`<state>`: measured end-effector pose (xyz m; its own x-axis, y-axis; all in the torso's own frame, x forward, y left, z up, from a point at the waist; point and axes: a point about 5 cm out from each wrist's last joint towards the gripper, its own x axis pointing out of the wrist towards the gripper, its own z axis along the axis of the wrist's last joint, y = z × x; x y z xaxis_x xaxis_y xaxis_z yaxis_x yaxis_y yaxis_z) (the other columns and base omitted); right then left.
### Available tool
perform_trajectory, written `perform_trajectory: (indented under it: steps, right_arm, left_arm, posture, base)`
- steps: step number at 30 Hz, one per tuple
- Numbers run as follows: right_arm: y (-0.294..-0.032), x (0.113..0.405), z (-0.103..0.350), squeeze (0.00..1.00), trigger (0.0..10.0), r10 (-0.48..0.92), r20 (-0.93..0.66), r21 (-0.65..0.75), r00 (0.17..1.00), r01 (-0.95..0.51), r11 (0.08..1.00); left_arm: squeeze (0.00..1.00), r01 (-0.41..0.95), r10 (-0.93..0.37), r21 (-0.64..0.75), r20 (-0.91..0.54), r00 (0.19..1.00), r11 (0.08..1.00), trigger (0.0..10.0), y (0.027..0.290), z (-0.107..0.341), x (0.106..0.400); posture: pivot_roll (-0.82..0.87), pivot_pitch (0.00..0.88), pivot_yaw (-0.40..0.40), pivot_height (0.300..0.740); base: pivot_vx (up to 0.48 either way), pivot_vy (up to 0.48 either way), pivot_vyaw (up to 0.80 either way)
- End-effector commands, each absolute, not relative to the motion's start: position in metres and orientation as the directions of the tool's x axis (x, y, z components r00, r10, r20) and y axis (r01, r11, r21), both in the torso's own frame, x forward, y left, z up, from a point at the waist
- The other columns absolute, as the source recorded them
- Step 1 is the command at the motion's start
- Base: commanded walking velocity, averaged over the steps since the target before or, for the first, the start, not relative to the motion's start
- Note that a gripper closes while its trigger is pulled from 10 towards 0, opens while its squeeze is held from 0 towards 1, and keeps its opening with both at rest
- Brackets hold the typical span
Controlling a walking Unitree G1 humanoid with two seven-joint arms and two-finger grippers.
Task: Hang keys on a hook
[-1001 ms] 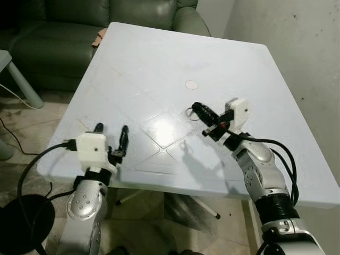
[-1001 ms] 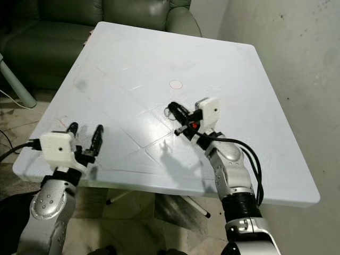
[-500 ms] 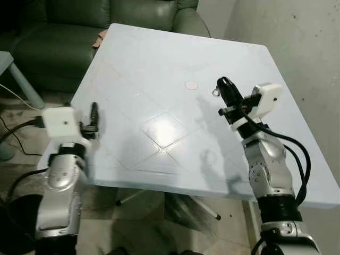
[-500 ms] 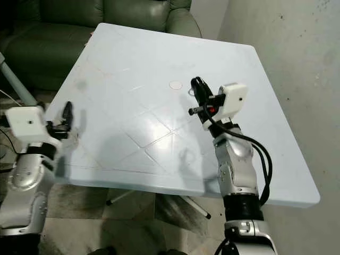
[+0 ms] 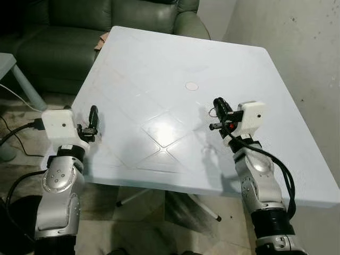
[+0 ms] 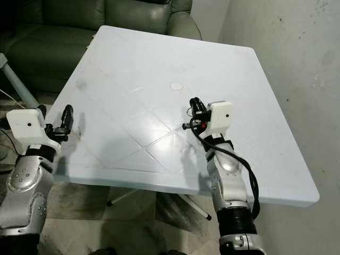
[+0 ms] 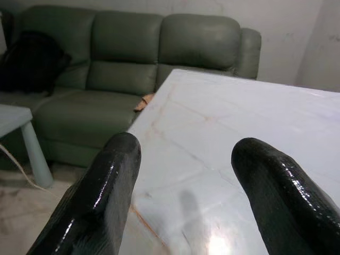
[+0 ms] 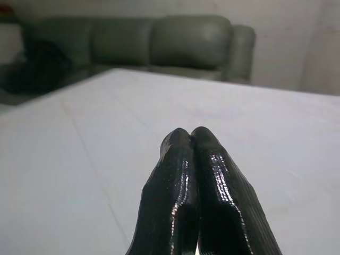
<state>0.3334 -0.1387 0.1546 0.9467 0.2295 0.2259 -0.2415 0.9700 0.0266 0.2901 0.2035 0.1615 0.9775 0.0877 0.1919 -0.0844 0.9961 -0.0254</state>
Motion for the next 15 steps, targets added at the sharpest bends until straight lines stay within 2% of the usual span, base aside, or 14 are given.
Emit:
perform_trajectory:
  steps: [1,6,10,15]
  right_arm:
    - [-0.1424,0.3323,0.15,0.0,10.0,0.209,0.204,0.012,0.957,-0.216,0.976]
    - [-0.1436,0.3307,0.1428,0.0,10.0,0.198,0.166,-0.003,0.966,-0.2,0.98]
    - [-0.1428,0.3318,0.1435,0.0,10.0,0.191,0.162,-0.017,0.968,-0.191,0.981]
    - [-0.1408,0.3328,0.1445,0.0,10.0,0.187,0.164,-0.017,0.969,-0.186,0.982]
  left_arm:
    - [0.0,-0.087,0.091,-0.026,0.176,0.98,0.996,10.0,0.2027,0.1558,0.2887]
    - [0.0,-0.094,0.095,-0.018,0.147,0.985,0.995,10.0,0.2009,0.1475,0.2882]
    - [0.0,-0.101,0.102,-0.013,0.158,0.982,0.995,10.0,0.2036,0.1507,0.2897]
    - [0.0,-0.12,0.119,-0.001,0.172,0.978,0.993,10.0,0.2104,0.1534,0.2904]
  posture:
    - [-0.09,0.073,-0.059,0.74]
    - [-0.09,0.073,-0.055,0.74]
    - [-0.08,0.075,-0.055,0.74]
    - [-0.08,0.075,-0.054,0.74]
  base:
    - [0.0,0.0,0.0]
    - [0.0,0.0,0.0]
    - [0.0,0.0,-0.5]
    - [0.0,0.0,-0.76]
